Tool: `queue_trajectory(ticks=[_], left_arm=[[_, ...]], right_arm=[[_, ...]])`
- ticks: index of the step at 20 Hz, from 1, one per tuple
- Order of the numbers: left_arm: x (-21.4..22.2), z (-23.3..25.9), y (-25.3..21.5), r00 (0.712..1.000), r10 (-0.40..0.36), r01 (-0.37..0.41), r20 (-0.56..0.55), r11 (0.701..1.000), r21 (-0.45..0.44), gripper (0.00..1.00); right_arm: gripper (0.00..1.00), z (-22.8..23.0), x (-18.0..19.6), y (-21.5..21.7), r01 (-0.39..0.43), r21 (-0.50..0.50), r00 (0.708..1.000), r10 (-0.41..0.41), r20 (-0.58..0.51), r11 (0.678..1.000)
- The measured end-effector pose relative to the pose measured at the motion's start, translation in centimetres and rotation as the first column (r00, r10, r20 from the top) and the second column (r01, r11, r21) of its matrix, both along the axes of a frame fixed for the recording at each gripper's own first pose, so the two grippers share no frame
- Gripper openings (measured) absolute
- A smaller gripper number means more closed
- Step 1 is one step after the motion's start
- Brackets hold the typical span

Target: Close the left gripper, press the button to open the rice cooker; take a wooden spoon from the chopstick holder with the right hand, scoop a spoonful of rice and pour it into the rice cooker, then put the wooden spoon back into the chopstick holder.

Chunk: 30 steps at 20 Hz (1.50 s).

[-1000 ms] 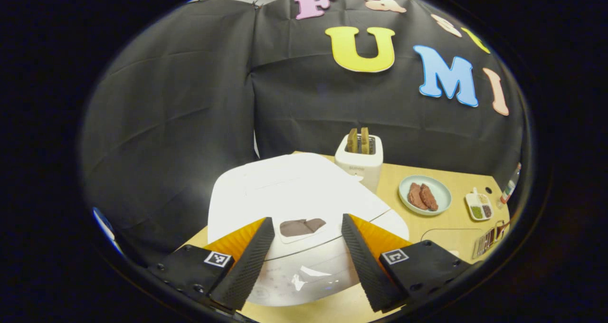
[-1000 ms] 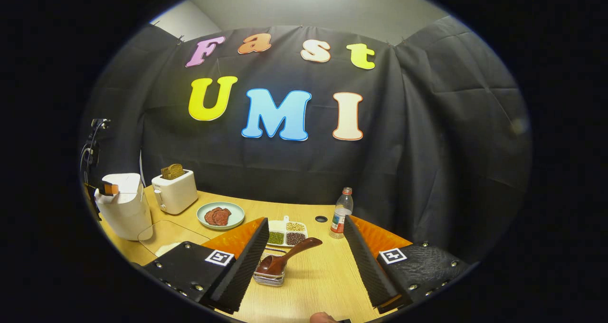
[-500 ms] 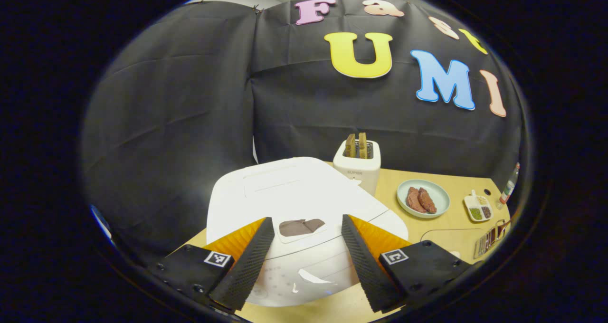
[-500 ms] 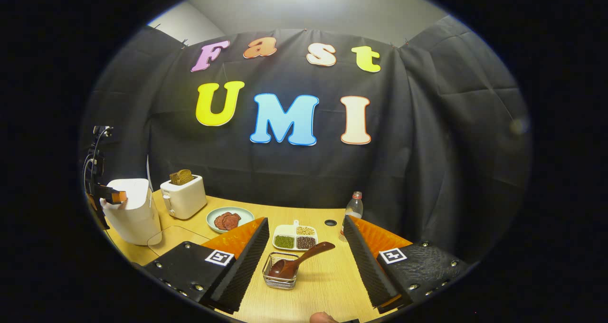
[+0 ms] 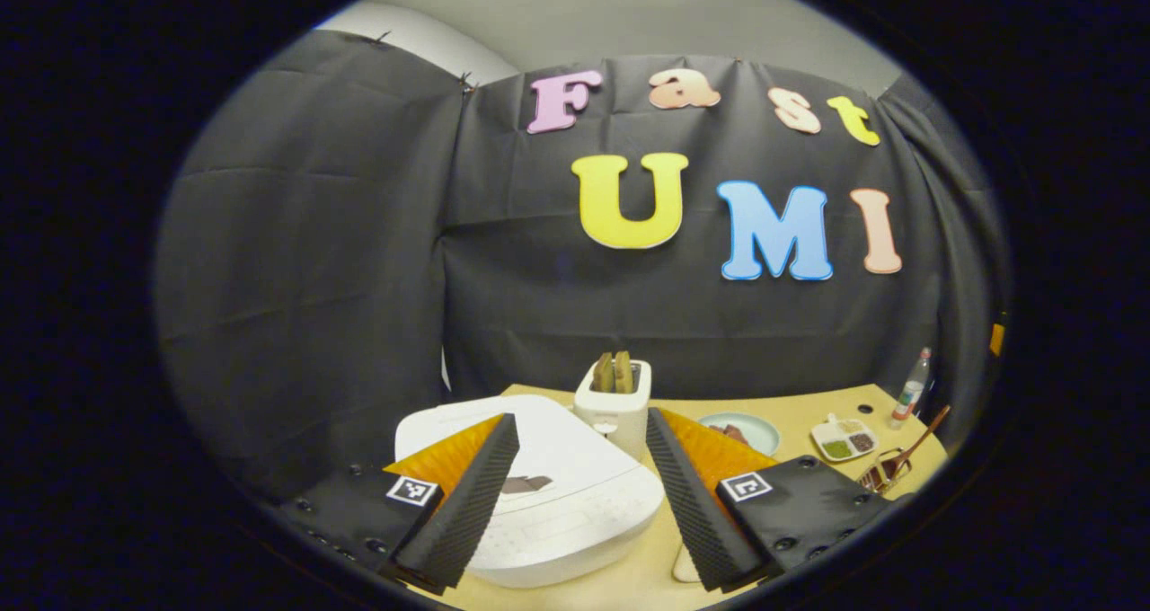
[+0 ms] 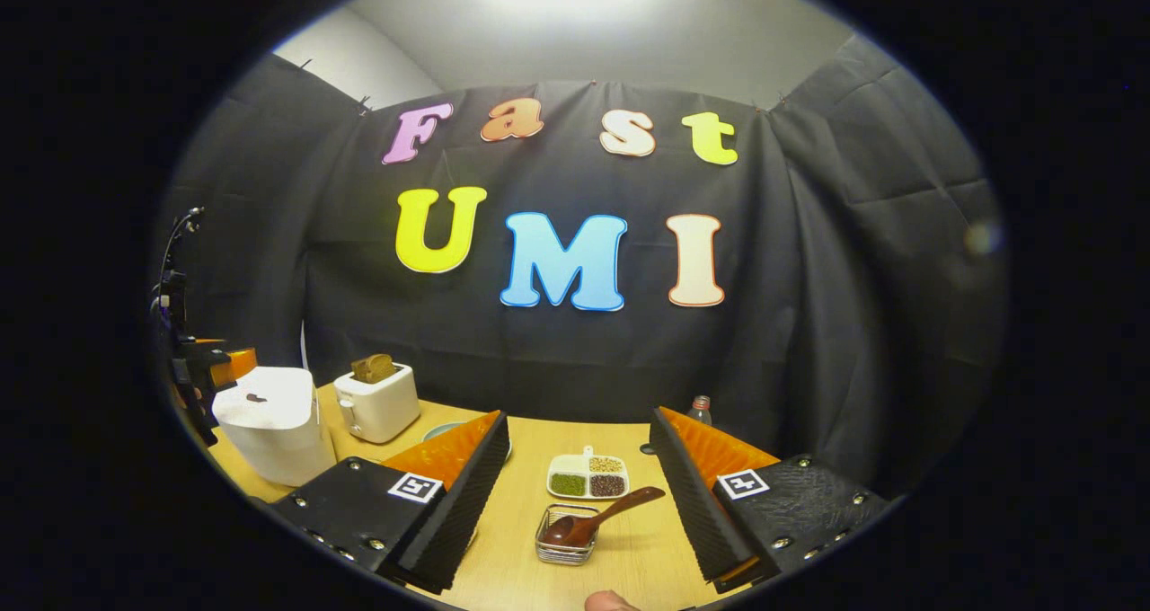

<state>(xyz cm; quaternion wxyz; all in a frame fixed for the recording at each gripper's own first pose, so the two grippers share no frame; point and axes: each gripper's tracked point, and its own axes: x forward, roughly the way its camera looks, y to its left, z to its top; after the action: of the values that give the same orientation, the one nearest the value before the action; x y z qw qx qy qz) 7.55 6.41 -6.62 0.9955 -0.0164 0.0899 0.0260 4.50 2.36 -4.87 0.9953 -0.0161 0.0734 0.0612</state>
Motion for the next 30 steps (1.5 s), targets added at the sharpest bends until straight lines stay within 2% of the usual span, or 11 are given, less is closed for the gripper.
queue_trajectory(ticks=[4, 8, 10, 14, 17, 21, 30], left_arm=[[-2.2, 3.7, -1.9, 0.994, -0.058, 0.057, 0.095, 0.998, 0.019, 1.0], [-4.9, 5.7, -4.3, 0.982, -0.104, 0.106, 0.161, 0.994, -0.002, 0.98], [-6.1, 7.0, -5.5, 0.971, -0.124, 0.123, 0.206, 0.992, 0.017, 0.95], [-7.4, 7.3, -6.3, 0.959, -0.165, 0.153, 0.229, 0.986, 0.071, 1.0], [-7.8, 7.4, -6.3, 0.962, -0.157, 0.153, 0.225, 0.988, 0.032, 0.98], [-7.7, 7.3, -6.0, 0.967, -0.137, 0.139, 0.215, 0.99, 0.005, 1.0], [-7.9, 7.6, -5.6, 0.969, -0.129, 0.128, 0.211, 0.992, 0.019, 0.98]], right_arm=[[0.96, 2.1, -0.7, 1.2, -0.023, -0.012, 0.998, 0.024, 0.053, 1.0], [0.96, 2.7, -1.5, 2.0, -0.024, 0.033, 0.997, 0.021, 0.079, 0.999], [0.96, 2.6, -1.9, 2.0, -0.016, 0.053, 0.997, 0.012, 0.082, 0.998], [0.95, 3.4, -2.3, 1.8, -0.01, 0.051, 0.994, 0.005, 0.114, 0.999], [0.95, 4.4, -2.5, 2.0, -0.017, 0.057, 0.99, 0.009, 0.141, 0.998], [0.95, 5.2, -2.6, 2.4, -0.031, 0.049, 0.986, 0.023, 0.163, 0.998], [0.95, 5.9, -2.3, 3.9, -0.063, 0.07, 0.983, 0.05, 0.176, 0.996]])
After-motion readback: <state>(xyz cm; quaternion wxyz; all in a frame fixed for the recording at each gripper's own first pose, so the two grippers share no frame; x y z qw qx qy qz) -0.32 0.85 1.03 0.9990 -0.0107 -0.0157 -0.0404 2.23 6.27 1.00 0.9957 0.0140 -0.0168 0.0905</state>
